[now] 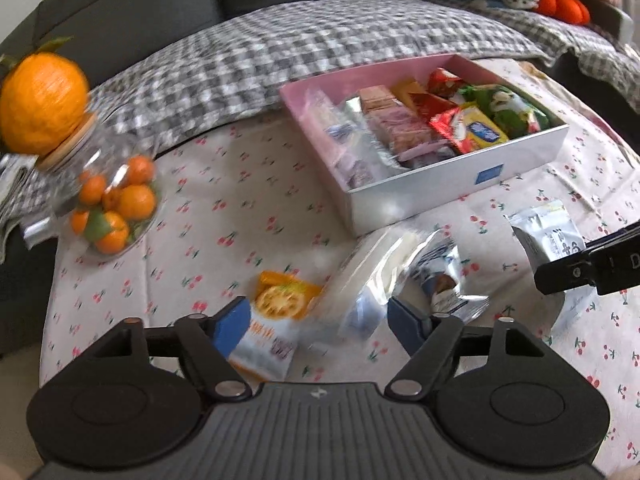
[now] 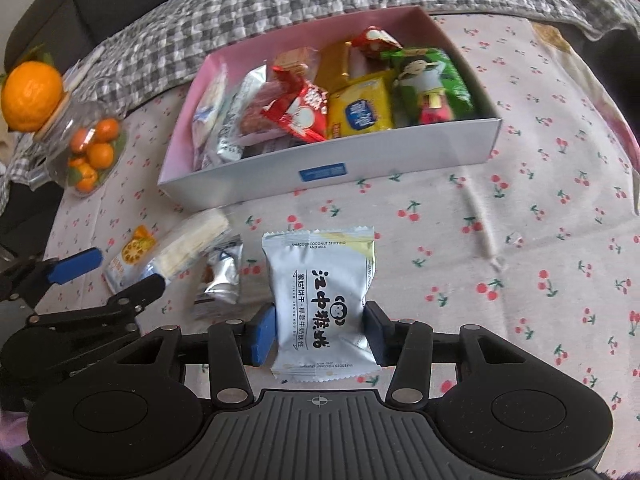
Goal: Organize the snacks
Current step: 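Grasp the clear rice-cake bar with the left tool while the right tool grasps the white printed packet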
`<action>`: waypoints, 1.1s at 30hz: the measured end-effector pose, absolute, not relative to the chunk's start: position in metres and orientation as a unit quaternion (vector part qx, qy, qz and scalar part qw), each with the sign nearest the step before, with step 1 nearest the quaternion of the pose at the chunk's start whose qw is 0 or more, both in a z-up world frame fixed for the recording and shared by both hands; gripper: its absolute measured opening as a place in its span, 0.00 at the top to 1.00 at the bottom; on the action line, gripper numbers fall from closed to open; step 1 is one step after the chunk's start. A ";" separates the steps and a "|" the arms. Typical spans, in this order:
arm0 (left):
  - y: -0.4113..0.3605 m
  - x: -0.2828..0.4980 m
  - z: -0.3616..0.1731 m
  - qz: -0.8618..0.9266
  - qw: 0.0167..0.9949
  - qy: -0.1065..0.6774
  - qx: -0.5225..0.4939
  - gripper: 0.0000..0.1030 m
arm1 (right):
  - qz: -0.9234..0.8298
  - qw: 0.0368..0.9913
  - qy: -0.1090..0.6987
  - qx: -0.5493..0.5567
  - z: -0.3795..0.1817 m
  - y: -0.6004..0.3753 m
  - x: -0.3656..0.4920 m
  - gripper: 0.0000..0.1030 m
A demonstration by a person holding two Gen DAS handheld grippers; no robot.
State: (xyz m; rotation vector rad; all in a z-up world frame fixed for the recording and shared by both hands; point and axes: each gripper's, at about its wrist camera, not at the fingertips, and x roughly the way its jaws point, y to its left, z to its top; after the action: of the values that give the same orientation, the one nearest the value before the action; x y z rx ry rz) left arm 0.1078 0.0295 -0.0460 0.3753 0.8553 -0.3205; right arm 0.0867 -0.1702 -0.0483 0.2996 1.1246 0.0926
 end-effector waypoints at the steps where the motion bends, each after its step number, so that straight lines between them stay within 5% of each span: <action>1: 0.025 0.109 -0.048 -0.156 0.879 0.410 0.187 0.36 | 0.043 0.834 0.531 0.143 -0.048 -0.172 0.087 0.55; 10: -0.001 0.117 -0.065 -0.160 0.867 0.414 0.226 0.46 | 0.045 0.833 0.531 0.146 -0.048 -0.183 0.089 0.55; 33: 0.014 0.106 -0.060 -0.164 0.861 0.461 0.137 0.75 | 0.033 0.838 0.522 0.155 -0.042 -0.197 0.088 0.55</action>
State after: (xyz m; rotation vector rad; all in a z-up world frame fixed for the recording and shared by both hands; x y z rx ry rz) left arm 0.1057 0.0138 -0.0599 0.2869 0.9679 -0.3437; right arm 0.0883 -0.1971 -0.0422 0.3271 1.1035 0.0709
